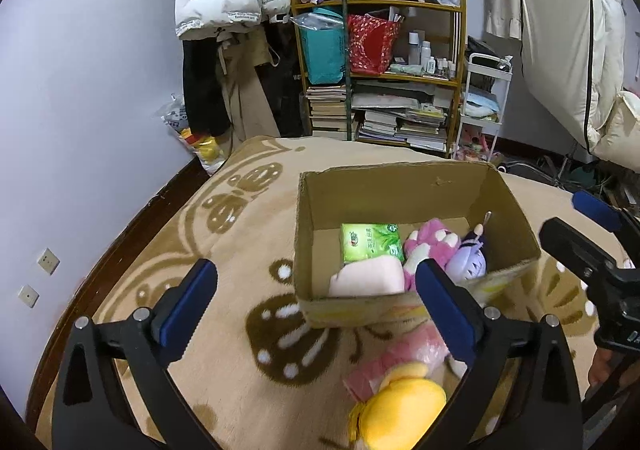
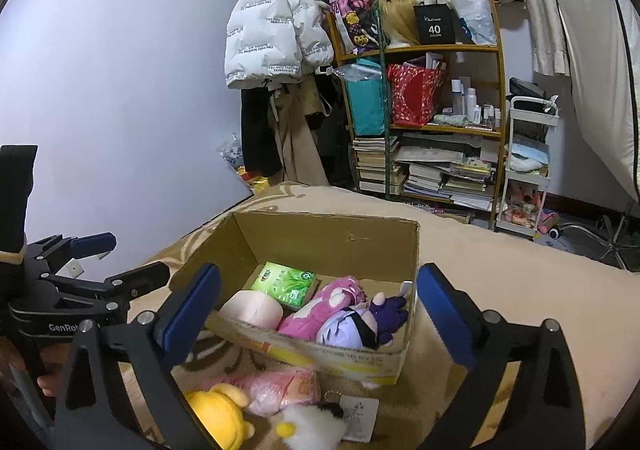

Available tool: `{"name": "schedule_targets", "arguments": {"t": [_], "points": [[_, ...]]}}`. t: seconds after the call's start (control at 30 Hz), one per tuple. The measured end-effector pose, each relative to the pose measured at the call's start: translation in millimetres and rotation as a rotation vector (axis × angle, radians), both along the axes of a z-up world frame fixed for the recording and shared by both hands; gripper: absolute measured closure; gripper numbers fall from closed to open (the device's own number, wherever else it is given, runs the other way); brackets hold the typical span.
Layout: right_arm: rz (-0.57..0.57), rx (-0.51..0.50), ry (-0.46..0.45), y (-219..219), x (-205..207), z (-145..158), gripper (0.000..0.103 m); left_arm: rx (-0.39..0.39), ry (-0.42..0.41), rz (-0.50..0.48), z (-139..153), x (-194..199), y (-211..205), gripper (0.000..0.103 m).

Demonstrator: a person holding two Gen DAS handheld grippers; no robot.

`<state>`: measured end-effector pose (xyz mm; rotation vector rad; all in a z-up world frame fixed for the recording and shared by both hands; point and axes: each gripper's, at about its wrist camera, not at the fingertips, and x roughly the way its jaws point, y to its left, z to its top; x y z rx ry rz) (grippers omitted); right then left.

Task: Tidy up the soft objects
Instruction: 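Lower the left tool toward the yellow plush beside the box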

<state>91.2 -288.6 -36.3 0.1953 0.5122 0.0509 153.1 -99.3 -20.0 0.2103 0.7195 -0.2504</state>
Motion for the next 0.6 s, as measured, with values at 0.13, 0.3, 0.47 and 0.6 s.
{"name": "schedule_targets", "arguments": {"t": [0.13, 0.3, 0.47, 0.6], "points": [[-0.001, 0.007, 0.0, 3, -17, 7, 0.0, -0.005, 0.018, 0.014, 8, -15, 8, 0.004], [-0.001, 0.006, 0.01, 10, -35, 13, 0.0, -0.013, 0.016, 0.038, 21, -36, 19, 0.004], [0.003, -0.011, 0.021, 18, -53, 15, 0.0, 0.002, 0.032, 0.03, 27, -57, 27, 0.004], [0.0, -0.024, 0.041, 25, -68, 15, 0.0, 0.005, 0.061, 0.016, 27, -74, 33, 0.004]]}}
